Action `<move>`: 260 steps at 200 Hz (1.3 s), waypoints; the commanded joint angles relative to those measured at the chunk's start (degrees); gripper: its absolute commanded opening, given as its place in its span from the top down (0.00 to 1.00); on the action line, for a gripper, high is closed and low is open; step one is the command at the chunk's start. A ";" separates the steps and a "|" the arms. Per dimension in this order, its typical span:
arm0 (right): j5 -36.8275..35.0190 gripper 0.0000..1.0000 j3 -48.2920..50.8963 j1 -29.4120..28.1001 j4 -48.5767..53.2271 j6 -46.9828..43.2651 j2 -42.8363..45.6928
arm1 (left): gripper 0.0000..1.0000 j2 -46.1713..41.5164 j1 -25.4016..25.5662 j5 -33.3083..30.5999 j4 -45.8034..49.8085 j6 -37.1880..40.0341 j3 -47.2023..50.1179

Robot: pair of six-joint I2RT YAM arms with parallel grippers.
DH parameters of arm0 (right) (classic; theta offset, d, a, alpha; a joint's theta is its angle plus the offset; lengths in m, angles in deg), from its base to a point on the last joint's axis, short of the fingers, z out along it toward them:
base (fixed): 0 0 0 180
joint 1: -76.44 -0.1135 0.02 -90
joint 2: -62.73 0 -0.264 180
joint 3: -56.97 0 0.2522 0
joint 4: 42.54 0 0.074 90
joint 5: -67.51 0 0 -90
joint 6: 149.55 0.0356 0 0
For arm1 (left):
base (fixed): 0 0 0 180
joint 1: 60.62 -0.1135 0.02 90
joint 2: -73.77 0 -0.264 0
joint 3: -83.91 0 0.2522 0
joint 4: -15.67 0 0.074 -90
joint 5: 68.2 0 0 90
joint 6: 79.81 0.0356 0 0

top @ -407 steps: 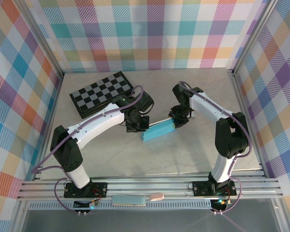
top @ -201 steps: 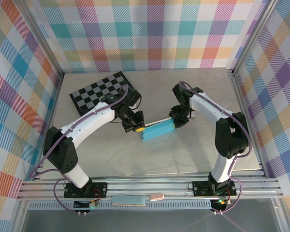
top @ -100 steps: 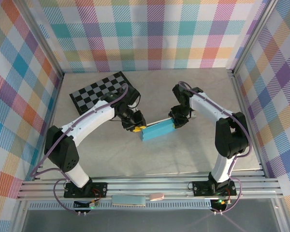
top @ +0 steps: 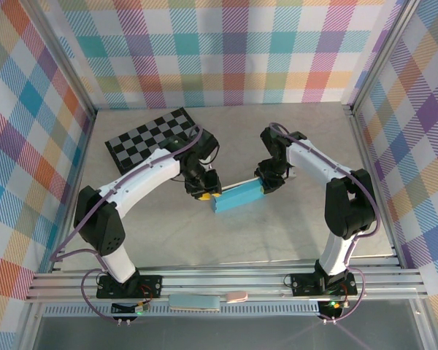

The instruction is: Fold the paper box

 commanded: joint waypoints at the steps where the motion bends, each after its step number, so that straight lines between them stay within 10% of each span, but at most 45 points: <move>1: 1.20 0.69 0.31 -0.63 1.69 0.67 -1.52 | 0.70 0.05 0.32 -2.06 3.12 1.77 -1.87; 112: 1.42 0.68 0.26 -0.62 1.30 1.05 -1.69 | 1.00 0.69 1.25 -0.72 -0.40 -0.19 -0.35; 260: 5.07 0.31 -3.95 -4.68 -0.20 1.71 1.11 | 1.00 -0.24 0.95 2.32 -6.38 -4.08 3.13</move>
